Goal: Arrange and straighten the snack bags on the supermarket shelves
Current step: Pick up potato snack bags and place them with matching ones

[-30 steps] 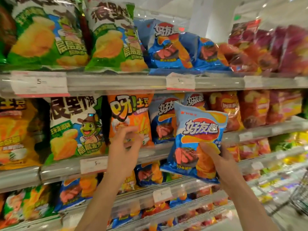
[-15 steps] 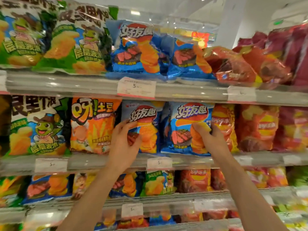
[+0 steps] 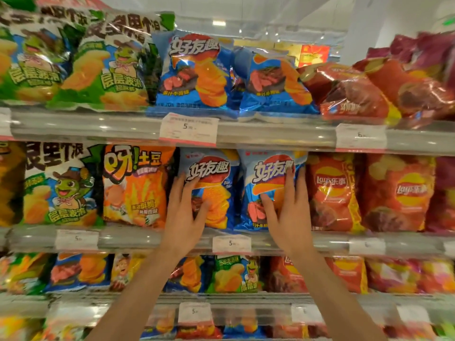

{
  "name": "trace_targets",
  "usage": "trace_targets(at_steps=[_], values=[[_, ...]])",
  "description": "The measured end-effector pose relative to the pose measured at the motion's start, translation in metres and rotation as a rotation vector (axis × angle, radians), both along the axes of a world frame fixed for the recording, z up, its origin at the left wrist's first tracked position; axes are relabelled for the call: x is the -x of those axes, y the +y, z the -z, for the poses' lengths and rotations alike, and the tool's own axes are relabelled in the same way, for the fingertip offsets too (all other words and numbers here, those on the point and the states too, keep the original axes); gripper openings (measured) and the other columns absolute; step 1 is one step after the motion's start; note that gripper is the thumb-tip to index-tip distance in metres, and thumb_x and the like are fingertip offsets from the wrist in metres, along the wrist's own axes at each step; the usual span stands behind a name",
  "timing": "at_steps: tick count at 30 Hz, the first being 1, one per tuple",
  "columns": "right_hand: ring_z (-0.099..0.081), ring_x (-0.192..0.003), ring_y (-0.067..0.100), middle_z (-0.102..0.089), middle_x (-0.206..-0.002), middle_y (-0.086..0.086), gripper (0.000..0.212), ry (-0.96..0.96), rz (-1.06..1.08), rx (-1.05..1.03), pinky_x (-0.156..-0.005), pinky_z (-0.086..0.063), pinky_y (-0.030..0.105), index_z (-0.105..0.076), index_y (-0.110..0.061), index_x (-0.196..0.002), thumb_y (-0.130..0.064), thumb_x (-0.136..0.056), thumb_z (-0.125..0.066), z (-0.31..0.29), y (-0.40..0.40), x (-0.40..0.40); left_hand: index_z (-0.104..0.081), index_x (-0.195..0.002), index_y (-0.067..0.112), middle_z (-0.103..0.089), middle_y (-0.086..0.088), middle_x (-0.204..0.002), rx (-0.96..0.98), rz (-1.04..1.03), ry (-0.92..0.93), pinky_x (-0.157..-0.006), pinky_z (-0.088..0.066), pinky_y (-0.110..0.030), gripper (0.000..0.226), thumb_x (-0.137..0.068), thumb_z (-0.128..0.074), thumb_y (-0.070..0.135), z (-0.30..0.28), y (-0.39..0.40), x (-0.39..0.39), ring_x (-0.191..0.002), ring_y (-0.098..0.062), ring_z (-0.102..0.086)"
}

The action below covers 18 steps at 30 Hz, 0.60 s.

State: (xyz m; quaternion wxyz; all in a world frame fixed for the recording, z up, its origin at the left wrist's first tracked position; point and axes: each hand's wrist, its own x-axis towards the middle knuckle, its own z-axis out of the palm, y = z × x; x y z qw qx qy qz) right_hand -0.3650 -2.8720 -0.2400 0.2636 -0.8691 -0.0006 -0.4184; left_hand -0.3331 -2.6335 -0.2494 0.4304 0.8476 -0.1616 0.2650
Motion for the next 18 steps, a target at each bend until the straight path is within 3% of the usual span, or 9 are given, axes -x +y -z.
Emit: trace_targets(at_steps=[2, 6, 10, 13, 15, 18], values=[[-0.015, -0.155, 0.031, -0.007, -0.17, 0.013, 0.081, 0.048, 0.009, 0.037, -0.123, -0.025, 0.045, -0.011, -0.017, -0.163, -0.062, -0.101, -0.037, 0.004, -0.002, -0.008, -0.033, -0.157, 0.026, -0.01, 0.003, -0.17, 0.02, 0.031, 0.02, -0.124, -0.011, -0.031, 0.061, -0.101, -0.056, 0.037, 0.001, -0.001, -0.001, -0.158, -0.013, -0.004], [-0.017, -0.155, 0.029, -0.007, -0.17, 0.009, 0.082, 0.076, -0.009, -0.023, -0.121, -0.031, 0.049, -0.011, -0.02, -0.163, -0.066, -0.099, -0.032, 0.003, -0.008, -0.018, -0.032, -0.157, 0.025, -0.012, 0.001, -0.17, 0.061, 0.044, 0.048, -0.126, -0.015, -0.035, 0.062, -0.101, -0.054, 0.038, -0.002, -0.002, -0.003, -0.157, -0.014, -0.008], [-0.012, -0.156, 0.029, -0.007, -0.17, 0.009, 0.083, 0.076, -0.004, -0.023, -0.123, -0.021, 0.047, -0.013, -0.022, -0.163, -0.068, -0.098, -0.032, 0.004, -0.005, -0.013, -0.033, -0.157, 0.026, -0.013, 0.0, -0.17, 0.022, 0.041, 0.025, -0.125, -0.016, -0.034, 0.065, -0.098, -0.049, 0.047, 0.0, -0.002, 0.001, -0.157, -0.015, -0.009], [-0.008, -0.157, 0.023, -0.007, -0.171, 0.003, 0.083, 0.088, -0.091, -0.18, -0.126, -0.018, 0.046, -0.017, -0.028, -0.162, -0.068, -0.095, -0.044, 0.001, -0.005, -0.005, -0.037, -0.155, 0.03, -0.014, -0.001, -0.169, 0.022, 0.001, 0.048, -0.123, -0.017, -0.034, 0.061, -0.099, -0.059, 0.041, -0.001, 0.001, 0.001, -0.157, -0.018, -0.011], [-0.01, -0.156, 0.015, -0.01, -0.17, -0.003, 0.08, 0.074, -0.149, -0.31, -0.125, -0.022, 0.044, -0.025, -0.03, -0.16, -0.057, -0.093, -0.06, -0.002, -0.006, 0.005, -0.04, -0.154, 0.029, -0.02, -0.001, -0.167, 0.04, -0.03, 0.048, -0.122, -0.022, -0.035, 0.063, -0.097, -0.064, 0.038, -0.003, 0.003, 0.004, -0.155, -0.019, -0.019], [-0.019, -0.152, 0.012, -0.021, -0.166, -0.003, 0.071, 0.042, -0.132, -0.403, -0.122, -0.029, 0.043, -0.042, -0.023, -0.153, -0.048, -0.091, -0.066, 0.0, -0.007, 0.021, -0.044, -0.15, 0.026, -0.03, 0.0, -0.162, 0.083, -0.041, 0.018, -0.117, -0.03, -0.031, 0.06, -0.096, -0.069, 0.031, -0.003, 0.007, 0.012, -0.149, -0.014, -0.029]])
